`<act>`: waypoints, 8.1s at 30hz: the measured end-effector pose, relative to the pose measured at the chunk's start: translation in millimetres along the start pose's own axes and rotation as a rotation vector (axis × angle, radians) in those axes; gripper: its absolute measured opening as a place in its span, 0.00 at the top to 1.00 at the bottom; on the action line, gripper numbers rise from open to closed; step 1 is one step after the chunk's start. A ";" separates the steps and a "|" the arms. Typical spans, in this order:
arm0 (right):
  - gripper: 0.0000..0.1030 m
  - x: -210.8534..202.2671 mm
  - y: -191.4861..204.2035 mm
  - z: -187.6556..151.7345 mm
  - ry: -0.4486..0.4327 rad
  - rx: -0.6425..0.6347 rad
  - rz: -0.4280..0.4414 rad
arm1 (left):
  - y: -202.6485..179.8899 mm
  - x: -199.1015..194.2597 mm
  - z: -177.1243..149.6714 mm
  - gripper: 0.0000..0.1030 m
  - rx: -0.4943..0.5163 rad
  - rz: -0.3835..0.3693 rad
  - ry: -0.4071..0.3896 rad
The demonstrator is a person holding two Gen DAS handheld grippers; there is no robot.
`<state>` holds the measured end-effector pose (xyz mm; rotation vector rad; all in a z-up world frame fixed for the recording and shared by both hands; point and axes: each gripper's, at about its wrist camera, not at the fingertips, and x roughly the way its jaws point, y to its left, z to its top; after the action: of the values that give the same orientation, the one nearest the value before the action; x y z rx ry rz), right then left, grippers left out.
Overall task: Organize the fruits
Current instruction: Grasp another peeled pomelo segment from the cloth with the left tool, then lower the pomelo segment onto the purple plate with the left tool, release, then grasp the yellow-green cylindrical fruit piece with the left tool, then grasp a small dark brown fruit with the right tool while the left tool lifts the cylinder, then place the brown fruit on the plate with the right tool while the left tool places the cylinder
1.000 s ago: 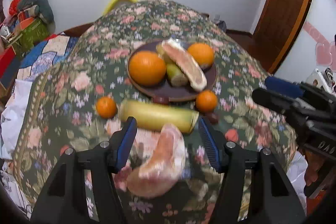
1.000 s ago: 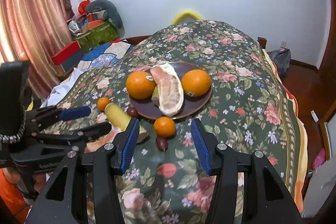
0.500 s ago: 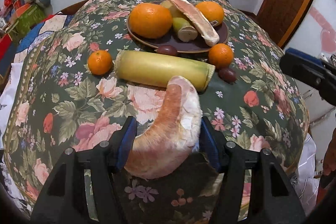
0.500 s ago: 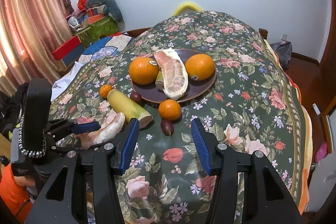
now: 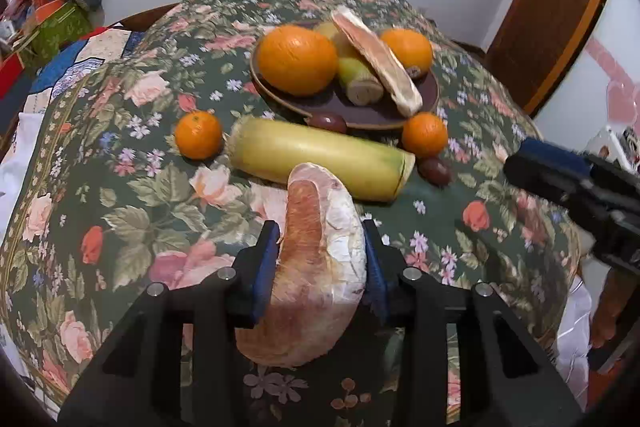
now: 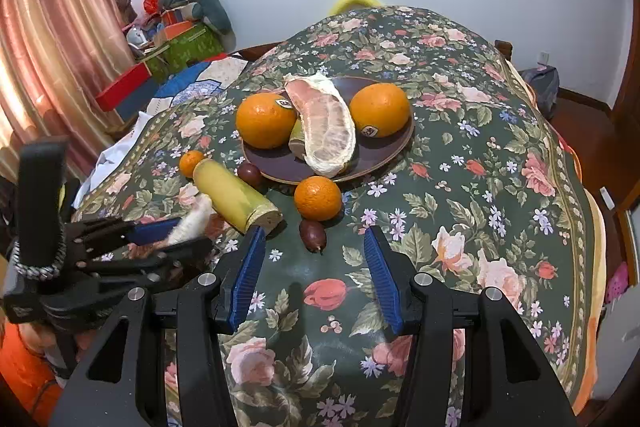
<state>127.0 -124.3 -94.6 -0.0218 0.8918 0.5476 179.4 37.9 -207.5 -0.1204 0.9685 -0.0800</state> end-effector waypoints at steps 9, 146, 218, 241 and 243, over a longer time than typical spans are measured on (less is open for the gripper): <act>0.53 19.4 -1.9 5.5 0.021 -0.001 0.004 | 10.3 -28.4 21.5 0.62 -0.043 -0.011 -0.112; 0.53 1.2 -31.6 5.4 -0.016 0.023 -0.041 | 5.4 30.2 29.1 0.13 -0.227 -0.013 0.005; 0.86 54.8 -4.4 -1.1 0.078 -0.066 0.022 | 30.2 27.0 33.3 0.63 -0.083 -0.006 0.063; 0.86 11.1 -19.6 44.1 -0.085 -0.044 -0.025 | 11.7 -32.0 81.5 0.63 -0.062 -0.044 -0.139; 0.86 10.7 -19.9 49.9 -0.100 -0.050 -0.028 | 11.2 -29.9 88.2 0.63 -0.067 -0.049 -0.148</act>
<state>178.1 -124.7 -74.9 -0.0520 0.7792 0.5401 235.4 58.5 -135.1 -0.2087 0.8206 -0.0825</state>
